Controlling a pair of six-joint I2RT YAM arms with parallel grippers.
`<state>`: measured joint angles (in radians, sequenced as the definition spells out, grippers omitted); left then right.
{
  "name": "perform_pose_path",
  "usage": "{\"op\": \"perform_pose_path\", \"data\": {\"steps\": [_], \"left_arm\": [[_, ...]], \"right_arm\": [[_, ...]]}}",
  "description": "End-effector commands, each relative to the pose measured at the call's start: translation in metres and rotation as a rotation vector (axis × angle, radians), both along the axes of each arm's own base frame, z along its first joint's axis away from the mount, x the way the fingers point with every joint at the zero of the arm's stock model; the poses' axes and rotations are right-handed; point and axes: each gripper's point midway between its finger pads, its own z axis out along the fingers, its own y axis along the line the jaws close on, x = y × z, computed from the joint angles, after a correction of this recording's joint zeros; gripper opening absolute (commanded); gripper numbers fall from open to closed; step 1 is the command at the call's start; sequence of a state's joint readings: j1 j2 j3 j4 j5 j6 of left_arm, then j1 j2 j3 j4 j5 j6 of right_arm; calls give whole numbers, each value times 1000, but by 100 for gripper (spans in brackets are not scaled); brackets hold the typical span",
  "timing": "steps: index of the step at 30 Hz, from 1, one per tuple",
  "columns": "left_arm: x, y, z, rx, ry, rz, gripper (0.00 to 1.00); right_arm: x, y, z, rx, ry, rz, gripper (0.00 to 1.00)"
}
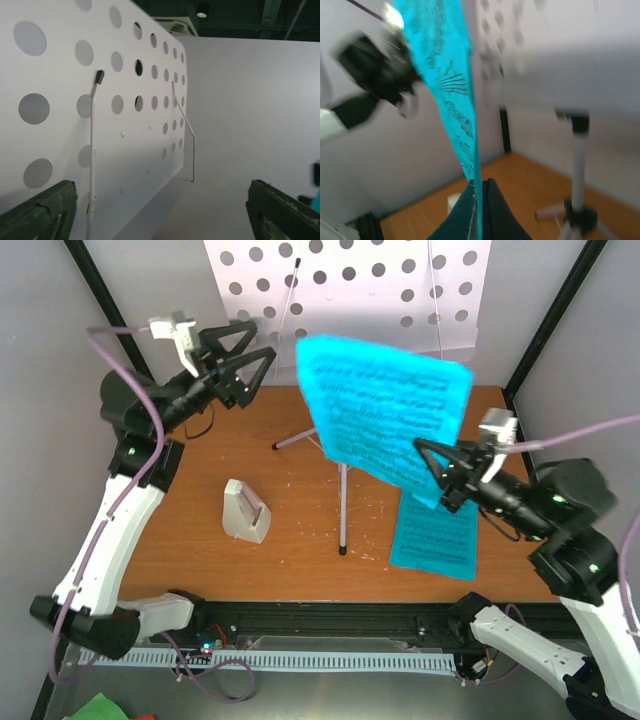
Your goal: Pack up the instrument practice props
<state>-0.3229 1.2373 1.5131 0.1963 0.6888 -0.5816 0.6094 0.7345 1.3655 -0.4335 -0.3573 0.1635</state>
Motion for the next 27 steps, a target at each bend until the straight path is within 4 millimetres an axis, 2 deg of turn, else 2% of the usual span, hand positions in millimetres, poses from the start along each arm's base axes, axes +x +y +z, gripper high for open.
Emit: {"op": "perform_pose_path", "data": {"steps": [1, 3, 5, 8, 10, 12, 14, 17, 22, 25, 27], "left_arm": [[-37, 22, 14, -18, -163, 103, 97], [-41, 35, 4, -37, -171, 182, 99], [-38, 52, -16, -86, -139, 278, 99], [-34, 71, -62, -148, -77, 370, 99], [-25, 83, -98, -153, -5, 455, 99], [-11, 93, -137, -103, 88, 545, 99], [-4, 97, -168, -34, 151, 597, 100], [-1, 96, -197, 56, 211, 612, 99], [-3, 100, -218, 145, 220, 647, 100], [-5, 102, -221, 168, 208, 662, 100], [-5, 100, -221, 182, 196, 653, 99]], "right_arm": [[40, 5, -88, -131, 276, -115, 3], [53, 9, -120, -155, 356, -142, 3], [64, 16, -153, -174, 435, -150, 3], [85, 24, -213, -189, 578, -194, 3], [99, 23, -256, -197, 695, -253, 3], [109, 20, -297, -191, 819, -294, 3], [116, 7, -336, -192, 931, -344, 3], [129, -27, -363, -131, 1027, -459, 3], [137, -94, -389, -24, 1140, -699, 3], [133, -118, -402, 19, 1188, -778, 3], [130, -125, -413, 43, 1225, -792, 3]]}}
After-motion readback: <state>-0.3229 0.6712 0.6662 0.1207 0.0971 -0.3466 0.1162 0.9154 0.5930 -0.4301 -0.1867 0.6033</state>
